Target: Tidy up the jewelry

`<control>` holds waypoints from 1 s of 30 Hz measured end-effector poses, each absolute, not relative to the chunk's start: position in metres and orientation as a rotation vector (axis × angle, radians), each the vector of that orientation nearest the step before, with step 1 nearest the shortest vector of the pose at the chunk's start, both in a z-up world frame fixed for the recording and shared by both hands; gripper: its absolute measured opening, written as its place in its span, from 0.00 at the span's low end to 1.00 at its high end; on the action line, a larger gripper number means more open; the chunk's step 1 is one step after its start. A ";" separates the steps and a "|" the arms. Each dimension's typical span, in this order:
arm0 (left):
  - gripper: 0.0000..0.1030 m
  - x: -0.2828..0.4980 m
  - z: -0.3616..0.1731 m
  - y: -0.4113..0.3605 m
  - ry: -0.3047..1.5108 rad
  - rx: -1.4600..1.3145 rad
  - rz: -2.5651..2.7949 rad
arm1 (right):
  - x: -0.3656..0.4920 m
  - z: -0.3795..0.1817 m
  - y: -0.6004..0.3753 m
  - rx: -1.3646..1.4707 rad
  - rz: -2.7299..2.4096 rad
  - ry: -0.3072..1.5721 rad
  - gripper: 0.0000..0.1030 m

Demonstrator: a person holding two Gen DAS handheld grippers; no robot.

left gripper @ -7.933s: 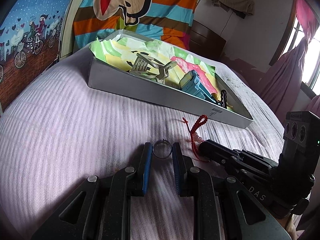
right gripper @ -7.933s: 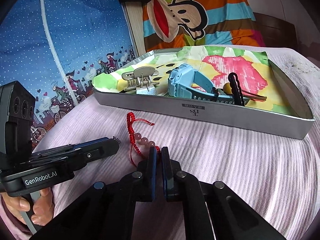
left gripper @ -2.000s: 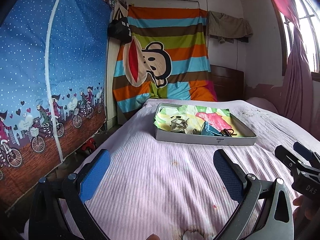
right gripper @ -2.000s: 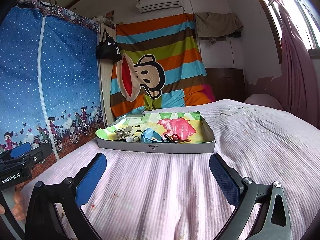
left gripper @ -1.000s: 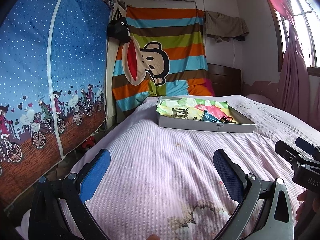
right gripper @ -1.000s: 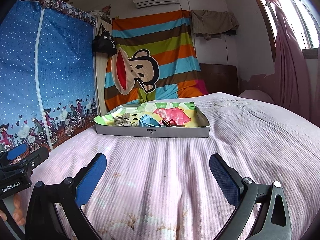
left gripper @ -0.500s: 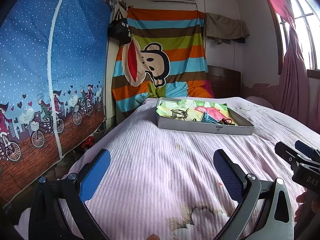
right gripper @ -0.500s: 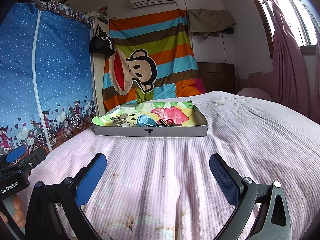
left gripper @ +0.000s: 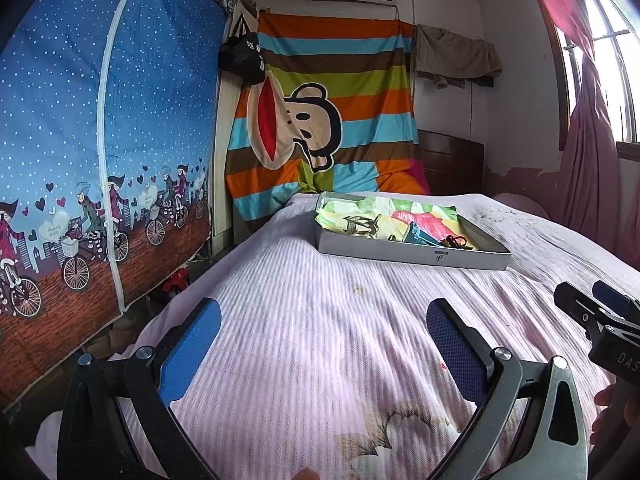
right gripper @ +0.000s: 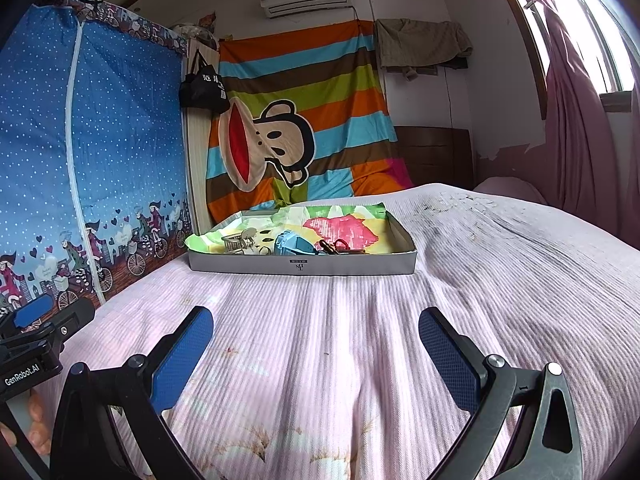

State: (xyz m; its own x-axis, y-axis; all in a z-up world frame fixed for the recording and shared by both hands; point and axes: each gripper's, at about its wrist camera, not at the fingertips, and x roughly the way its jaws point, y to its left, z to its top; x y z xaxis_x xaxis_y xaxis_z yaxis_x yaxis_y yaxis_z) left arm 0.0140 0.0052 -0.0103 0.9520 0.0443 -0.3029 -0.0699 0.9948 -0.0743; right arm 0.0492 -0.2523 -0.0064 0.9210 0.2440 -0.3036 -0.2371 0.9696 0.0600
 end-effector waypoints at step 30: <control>0.98 0.015 -0.012 0.003 0.304 -0.074 0.071 | 0.048 -0.005 -0.251 0.020 0.274 0.309 1.00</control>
State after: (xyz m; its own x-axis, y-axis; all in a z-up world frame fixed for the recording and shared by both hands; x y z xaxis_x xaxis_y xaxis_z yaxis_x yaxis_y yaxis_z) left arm 0.0147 0.0027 -0.0125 0.9517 0.0585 -0.3013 -0.0808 0.9948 -0.0619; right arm 0.0483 -0.2508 -0.0048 0.9159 0.2696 -0.2976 -0.2635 0.9627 0.0613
